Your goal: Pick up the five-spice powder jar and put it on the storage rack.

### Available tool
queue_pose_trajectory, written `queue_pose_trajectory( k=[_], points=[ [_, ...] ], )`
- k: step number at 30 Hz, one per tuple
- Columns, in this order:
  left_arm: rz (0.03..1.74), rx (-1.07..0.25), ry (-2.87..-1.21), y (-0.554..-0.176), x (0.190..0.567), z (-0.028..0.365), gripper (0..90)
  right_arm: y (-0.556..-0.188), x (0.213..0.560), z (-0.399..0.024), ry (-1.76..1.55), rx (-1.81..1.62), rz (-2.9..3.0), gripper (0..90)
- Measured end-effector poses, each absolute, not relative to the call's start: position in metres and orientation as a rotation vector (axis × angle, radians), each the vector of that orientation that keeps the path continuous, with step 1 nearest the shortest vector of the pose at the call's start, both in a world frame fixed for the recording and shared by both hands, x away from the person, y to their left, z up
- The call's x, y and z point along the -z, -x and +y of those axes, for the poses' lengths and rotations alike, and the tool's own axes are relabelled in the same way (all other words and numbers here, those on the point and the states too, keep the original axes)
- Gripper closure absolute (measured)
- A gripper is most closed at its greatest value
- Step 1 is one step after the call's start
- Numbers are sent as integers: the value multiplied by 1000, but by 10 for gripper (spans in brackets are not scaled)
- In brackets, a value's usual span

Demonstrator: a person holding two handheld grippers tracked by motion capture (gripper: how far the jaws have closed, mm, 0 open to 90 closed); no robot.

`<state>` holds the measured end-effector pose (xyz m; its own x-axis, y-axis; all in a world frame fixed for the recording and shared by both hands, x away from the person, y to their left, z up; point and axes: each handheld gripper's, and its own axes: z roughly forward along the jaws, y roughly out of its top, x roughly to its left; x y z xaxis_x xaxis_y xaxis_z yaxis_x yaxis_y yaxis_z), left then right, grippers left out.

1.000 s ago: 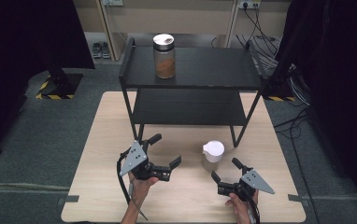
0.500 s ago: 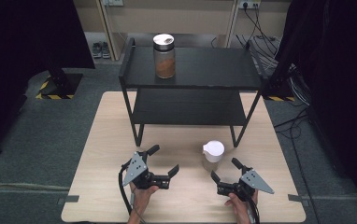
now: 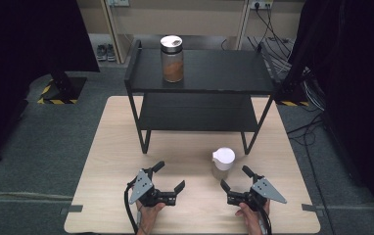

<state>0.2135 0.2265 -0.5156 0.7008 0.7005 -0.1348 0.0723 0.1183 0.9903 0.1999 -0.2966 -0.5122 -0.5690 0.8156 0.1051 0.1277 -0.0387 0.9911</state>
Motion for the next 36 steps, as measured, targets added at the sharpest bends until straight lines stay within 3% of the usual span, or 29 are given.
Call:
queue_pose_trajectory(
  k=[36],
  points=[
    [739, -526, -1448, -200, 528, 227, 4, -203, 513, -296, -982, -1662, 1728, 4]
  ],
)
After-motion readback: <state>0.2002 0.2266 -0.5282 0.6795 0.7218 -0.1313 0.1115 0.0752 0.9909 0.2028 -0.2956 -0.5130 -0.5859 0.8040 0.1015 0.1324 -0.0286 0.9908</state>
